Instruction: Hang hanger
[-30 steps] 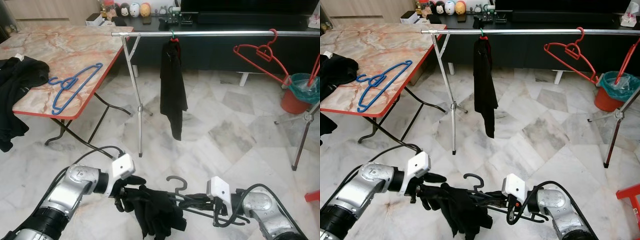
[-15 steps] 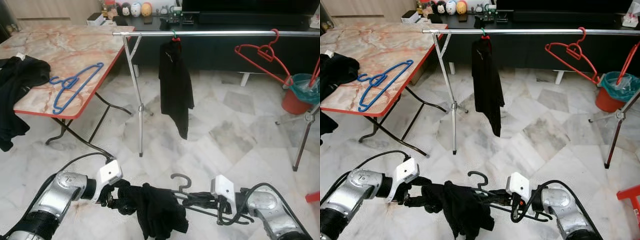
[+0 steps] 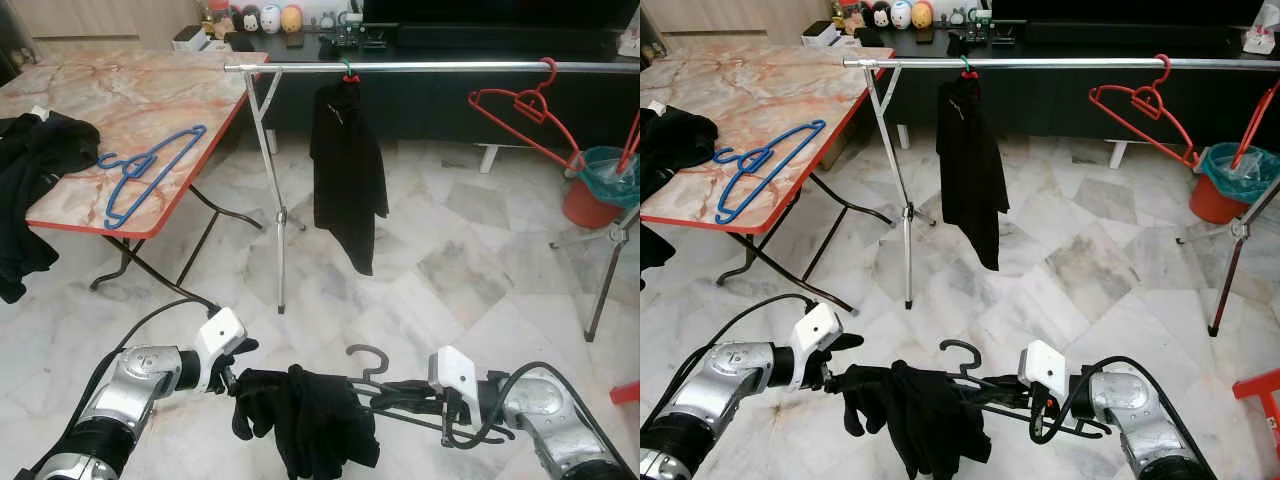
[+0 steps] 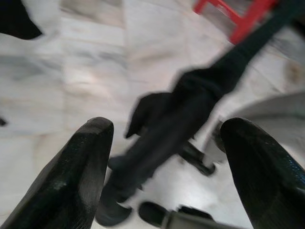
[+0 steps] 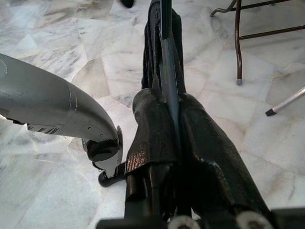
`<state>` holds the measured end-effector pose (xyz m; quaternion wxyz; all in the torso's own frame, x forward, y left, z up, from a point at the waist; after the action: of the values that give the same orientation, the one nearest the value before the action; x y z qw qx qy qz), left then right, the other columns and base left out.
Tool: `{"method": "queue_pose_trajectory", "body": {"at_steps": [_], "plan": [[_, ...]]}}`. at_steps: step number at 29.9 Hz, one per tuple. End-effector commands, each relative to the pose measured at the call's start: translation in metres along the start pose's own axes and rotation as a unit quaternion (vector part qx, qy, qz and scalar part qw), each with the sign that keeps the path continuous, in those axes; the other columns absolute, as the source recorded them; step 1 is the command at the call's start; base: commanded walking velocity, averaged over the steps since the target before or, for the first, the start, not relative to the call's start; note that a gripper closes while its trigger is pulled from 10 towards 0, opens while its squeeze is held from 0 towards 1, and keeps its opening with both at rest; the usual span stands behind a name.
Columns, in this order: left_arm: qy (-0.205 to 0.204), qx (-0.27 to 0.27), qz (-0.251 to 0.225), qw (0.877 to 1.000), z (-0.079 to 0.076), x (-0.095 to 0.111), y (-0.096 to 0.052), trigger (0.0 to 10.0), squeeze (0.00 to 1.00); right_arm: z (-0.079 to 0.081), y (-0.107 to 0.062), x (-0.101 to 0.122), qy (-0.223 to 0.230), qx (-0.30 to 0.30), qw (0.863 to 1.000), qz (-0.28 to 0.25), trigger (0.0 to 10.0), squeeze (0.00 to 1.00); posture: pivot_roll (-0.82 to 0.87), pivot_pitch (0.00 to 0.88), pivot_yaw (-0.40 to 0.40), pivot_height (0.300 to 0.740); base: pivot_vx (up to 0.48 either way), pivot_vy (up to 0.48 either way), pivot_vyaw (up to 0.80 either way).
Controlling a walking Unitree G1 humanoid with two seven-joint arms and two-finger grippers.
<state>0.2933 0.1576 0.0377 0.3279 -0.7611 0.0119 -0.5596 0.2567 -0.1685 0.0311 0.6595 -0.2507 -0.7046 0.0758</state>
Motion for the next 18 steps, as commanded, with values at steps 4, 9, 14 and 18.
{"method": "queue_pose_trajectory", "body": {"at_steps": [4, 9, 14, 18], "plan": [[-0.014, -0.038, 0.021, 0.999, -0.011, -0.015, 0.001, 10.0, 0.00, -0.003, -0.001, 0.009, -0.011, -0.008, 1.000, -0.021, 0.0, 0.00, 0.01, 0.050, 0.065, 0.740, 0.000, 0.000, 0.00], [-0.001, -0.041, 0.019, 0.999, -0.012, -0.013, 0.006, 10.0, 0.00, -0.003, -0.001, 0.010, -0.012, -0.005, 1.000, -0.022, 0.0, 0.00, 0.01, 0.043, 0.064, 0.740, 0.000, 0.000, 0.00], [0.015, -0.027, -0.019, 0.999, -0.009, 0.008, 0.012, 10.0, 0.00, -0.002, 0.000, 0.011, -0.012, 0.000, 1.000, -0.023, 0.0, 0.00, 0.01, 0.042, 0.062, 0.740, 0.000, 0.000, 0.00], [0.020, -0.024, 0.006, 0.999, -0.006, -0.002, 0.008, 10.0, 0.00, -0.002, 0.000, 0.011, -0.012, 0.001, 1.000, -0.023, 0.0, 0.00, 0.01, 0.041, 0.063, 0.740, 0.000, 0.000, 0.00]]}}
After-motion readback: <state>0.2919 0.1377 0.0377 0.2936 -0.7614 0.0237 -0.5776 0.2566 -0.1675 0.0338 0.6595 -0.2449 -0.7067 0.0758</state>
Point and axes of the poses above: a point about 5 cm out from each wrist's last joint towards the gripper, its own y axis pointing out of the wrist towards the gripper, its own x axis along the axis of the wrist's last joint, z = x × y, the point moved 3 cm from there along y, pointing out of the wrist towards the gripper, and after that the axes turned 7 degrees about -y, right-handed, at the moved point
